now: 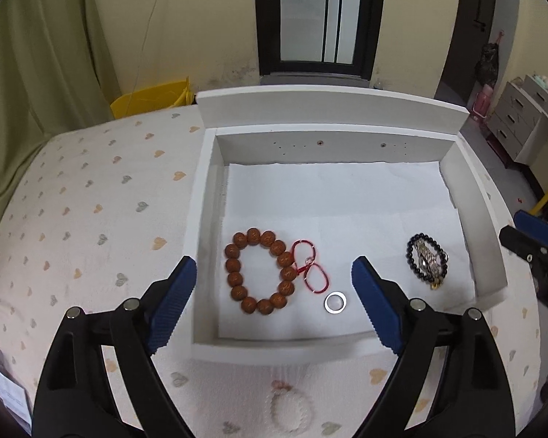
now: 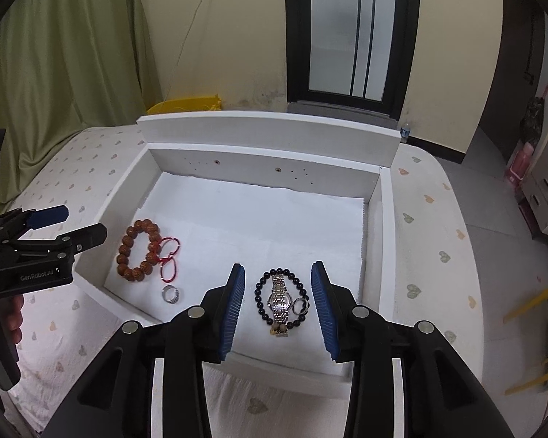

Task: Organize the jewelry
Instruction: 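Move the left tool to the white bead bracelet while the right tool approaches the earring card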

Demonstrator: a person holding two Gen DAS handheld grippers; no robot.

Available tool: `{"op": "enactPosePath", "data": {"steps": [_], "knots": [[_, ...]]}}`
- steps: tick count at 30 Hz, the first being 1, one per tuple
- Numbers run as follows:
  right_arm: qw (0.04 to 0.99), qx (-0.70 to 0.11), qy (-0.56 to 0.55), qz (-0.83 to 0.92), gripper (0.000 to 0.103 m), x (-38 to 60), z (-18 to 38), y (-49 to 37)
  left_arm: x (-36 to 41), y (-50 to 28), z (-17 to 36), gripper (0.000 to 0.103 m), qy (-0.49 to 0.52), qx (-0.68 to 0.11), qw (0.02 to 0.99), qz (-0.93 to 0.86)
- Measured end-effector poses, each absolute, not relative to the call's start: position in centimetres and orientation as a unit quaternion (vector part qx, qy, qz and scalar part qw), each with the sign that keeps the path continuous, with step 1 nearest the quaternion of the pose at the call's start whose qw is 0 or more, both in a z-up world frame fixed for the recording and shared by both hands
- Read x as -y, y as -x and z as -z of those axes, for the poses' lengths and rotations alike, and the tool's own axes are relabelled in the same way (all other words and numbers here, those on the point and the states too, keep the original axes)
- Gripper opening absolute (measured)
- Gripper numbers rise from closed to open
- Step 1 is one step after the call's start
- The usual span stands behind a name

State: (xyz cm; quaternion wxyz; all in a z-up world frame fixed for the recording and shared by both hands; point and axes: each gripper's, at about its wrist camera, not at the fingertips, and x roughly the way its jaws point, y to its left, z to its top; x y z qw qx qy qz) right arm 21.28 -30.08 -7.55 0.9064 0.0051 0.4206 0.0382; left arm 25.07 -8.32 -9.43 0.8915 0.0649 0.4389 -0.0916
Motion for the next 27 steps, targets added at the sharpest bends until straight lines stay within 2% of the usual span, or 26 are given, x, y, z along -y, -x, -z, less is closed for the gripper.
{"op": "enactPosePath", "data": {"steps": [11, 20, 27], "knots": [[0.903, -0.425, -0.024, -0.053, 0.041, 26.0, 4.8, -11.2, 4.0, -17.5, 8.5, 0.084, -0.049, -0.454, 0.884, 0.096], [0.871, -0.485, -0.053, -0.058, 0.041, 21.1, 8.7, 0.8, 5.9, -12.4, 12.2, 0.084, -0.067, -0.483, 0.865, 0.123], [0.840, -0.538, -0.058, -0.040, 0.042, 19.1, 13.1, 6.9, 6.2, -11.5, 17.4, 0.084, -0.081, -0.516, 0.845, 0.119]]}}
